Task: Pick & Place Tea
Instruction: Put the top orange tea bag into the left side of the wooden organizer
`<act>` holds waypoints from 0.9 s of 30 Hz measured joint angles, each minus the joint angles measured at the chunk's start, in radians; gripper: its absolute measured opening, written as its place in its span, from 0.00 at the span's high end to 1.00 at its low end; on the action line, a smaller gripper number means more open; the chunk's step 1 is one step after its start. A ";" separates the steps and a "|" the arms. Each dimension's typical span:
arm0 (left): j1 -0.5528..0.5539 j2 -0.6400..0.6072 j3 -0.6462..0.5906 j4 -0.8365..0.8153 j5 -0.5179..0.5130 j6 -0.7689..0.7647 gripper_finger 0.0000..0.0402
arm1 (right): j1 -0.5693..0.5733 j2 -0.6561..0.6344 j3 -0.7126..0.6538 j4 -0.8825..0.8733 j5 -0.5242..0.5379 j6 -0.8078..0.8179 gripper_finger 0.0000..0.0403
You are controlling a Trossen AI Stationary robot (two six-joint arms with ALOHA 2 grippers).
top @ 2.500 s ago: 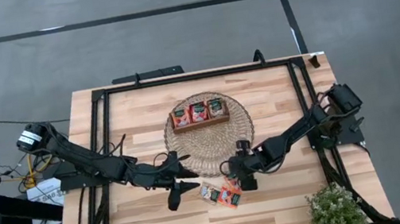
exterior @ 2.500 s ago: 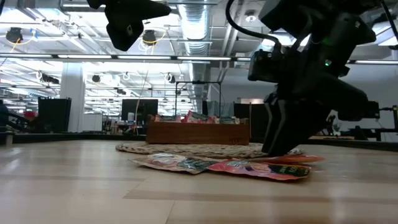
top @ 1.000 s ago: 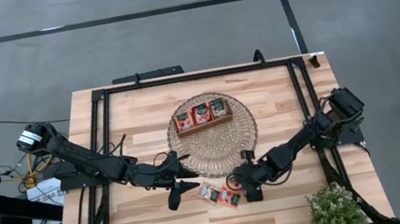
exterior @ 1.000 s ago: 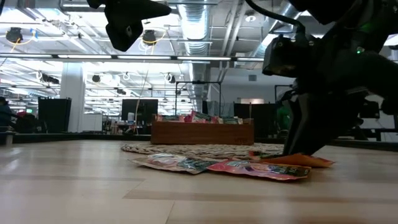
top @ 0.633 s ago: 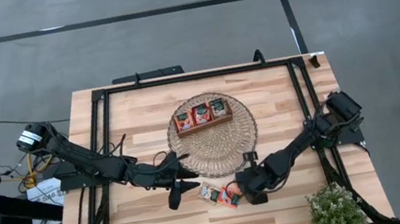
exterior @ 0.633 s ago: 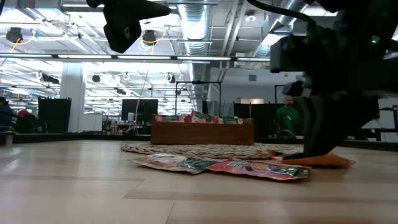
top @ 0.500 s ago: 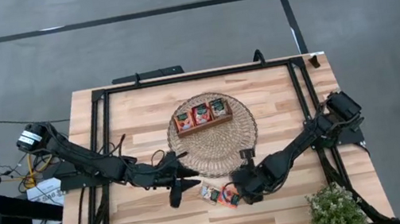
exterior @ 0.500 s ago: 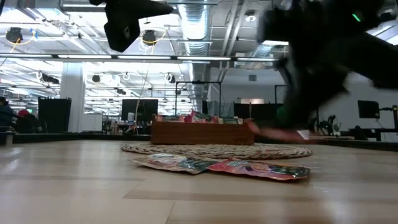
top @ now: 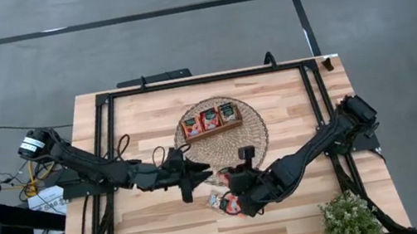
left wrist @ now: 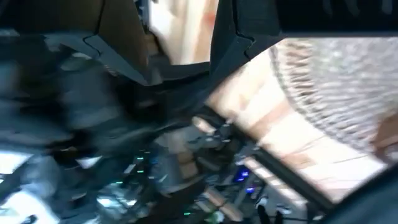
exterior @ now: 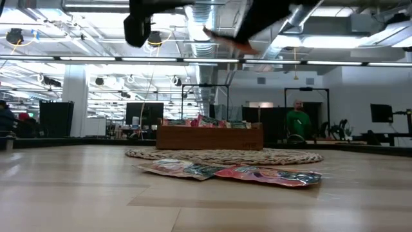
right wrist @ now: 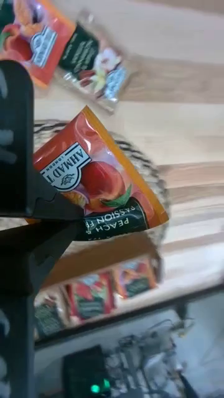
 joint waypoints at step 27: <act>0.051 0.056 -0.001 -0.023 -0.024 -0.120 0.61 | -0.077 -0.001 0.088 0.018 0.051 -0.168 1.00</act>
